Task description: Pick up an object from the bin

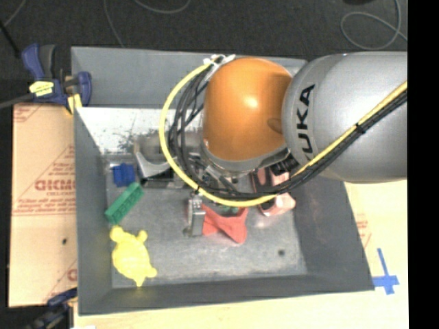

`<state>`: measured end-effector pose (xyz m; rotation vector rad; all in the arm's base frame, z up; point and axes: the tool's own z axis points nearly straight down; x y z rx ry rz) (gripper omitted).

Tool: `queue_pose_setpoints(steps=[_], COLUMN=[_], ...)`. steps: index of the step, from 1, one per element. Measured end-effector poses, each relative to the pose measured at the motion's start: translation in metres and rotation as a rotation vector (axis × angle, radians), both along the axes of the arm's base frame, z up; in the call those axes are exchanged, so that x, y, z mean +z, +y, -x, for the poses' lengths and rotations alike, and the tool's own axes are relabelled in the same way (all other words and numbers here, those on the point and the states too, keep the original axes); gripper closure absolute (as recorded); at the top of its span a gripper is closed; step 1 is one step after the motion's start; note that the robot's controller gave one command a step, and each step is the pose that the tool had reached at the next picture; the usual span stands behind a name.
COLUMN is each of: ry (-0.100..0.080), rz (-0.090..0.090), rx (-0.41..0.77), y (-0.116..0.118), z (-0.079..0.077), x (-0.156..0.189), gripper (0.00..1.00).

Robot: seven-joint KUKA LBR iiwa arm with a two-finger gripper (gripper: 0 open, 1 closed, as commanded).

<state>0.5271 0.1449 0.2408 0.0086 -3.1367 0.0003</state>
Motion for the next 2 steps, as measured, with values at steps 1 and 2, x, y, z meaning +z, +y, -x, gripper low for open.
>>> queue_pose_setpoints(steps=[1, 2], ry=[-0.008, -0.009], rz=[-0.002, -0.002], rx=[-0.004, 0.04], y=[-0.001, -0.052], z=[-0.001, 0.005], x=[0.005, -0.041], gripper=[0.0, 0.0])
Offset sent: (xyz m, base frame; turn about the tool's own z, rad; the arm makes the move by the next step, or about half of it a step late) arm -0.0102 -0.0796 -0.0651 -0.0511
